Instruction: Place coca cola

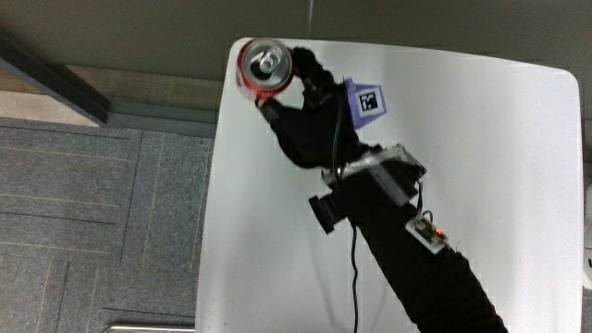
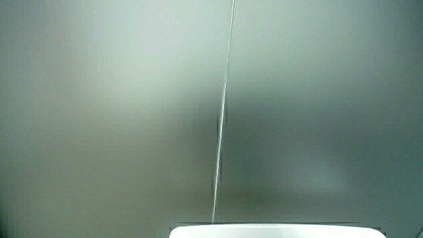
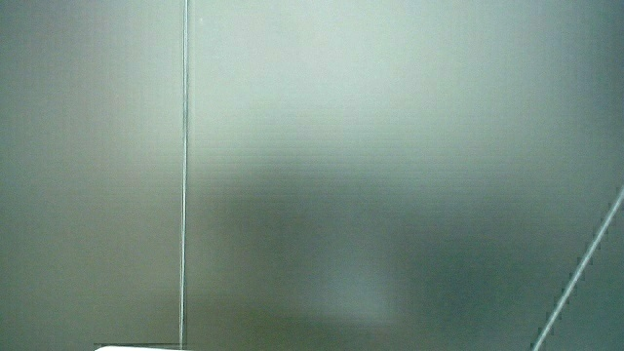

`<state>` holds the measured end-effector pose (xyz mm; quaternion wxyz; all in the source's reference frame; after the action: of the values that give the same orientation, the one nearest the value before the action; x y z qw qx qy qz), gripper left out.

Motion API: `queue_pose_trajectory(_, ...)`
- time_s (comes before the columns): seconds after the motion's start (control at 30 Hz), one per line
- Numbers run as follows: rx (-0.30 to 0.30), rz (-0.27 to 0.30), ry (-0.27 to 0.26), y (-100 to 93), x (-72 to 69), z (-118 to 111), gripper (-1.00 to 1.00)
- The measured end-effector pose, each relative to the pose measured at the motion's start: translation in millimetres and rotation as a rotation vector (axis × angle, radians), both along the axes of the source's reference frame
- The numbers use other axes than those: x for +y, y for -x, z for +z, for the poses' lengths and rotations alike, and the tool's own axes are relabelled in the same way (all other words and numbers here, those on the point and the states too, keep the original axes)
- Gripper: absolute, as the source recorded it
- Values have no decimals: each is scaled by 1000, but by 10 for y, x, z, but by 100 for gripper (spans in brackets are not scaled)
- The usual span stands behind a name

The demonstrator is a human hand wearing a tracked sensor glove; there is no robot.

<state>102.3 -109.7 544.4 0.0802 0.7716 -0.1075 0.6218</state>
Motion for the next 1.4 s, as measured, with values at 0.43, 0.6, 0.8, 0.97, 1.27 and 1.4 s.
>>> queue_pose_trajectory(0.43,-14,48,152,15,-118,148,0)
queue_pose_trajectory(0.6,2,55,178,-29,-74,295,0)
queue_pose_trajectory(0.8,16,61,191,-73,-7,396,0)
queue_pose_trajectory(0.97,21,52,205,-72,38,436,0)
queue_pose_trajectory(1.27,10,45,241,-69,122,457,0)
queue_pose_trajectory(1.4,21,48,228,-92,125,487,0)
